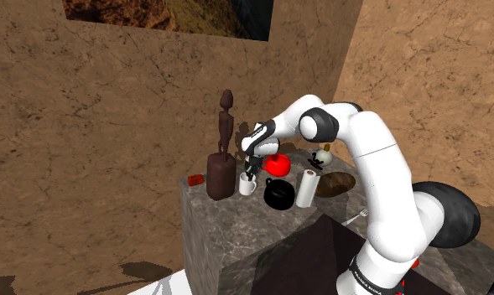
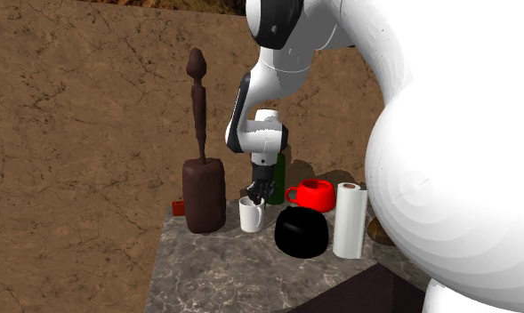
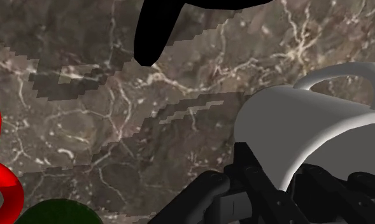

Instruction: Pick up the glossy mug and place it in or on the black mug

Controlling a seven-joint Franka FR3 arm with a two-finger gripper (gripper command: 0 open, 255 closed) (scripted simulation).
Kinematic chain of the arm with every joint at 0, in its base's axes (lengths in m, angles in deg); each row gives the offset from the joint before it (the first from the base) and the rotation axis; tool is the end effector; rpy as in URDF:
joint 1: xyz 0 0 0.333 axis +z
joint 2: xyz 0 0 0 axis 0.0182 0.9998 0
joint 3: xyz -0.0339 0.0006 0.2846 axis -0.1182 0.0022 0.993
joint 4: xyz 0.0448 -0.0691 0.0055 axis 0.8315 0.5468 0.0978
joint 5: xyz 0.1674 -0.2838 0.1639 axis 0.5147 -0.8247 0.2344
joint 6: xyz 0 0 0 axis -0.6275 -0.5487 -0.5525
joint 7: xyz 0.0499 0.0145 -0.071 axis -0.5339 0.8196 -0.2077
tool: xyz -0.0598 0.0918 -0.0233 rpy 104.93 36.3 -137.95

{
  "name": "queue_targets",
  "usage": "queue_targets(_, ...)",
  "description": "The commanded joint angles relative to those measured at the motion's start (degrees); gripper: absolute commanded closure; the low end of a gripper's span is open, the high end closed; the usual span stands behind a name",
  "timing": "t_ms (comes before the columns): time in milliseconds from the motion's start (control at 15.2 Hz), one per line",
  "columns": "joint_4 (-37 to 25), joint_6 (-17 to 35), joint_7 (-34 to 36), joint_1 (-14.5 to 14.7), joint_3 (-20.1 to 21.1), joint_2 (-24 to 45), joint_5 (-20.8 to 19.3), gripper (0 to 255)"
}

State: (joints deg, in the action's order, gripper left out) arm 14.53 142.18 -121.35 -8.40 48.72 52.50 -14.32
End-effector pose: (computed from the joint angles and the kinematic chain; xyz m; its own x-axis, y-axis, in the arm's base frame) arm 0.6191 -0.1756 0.1411 0.9879 0.1487 0.0435 0.1512 -0.9867 -0.0602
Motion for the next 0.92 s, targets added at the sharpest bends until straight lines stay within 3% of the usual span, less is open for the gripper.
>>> queue_targets(0, 0.0, 0.0, 0.0, 0.0, 0.0, 0.0, 0.0, 255)
queue_targets(858, 1.1, -3.0, 0.6, 0.5, -0.7, -4.1, -0.7, 255)
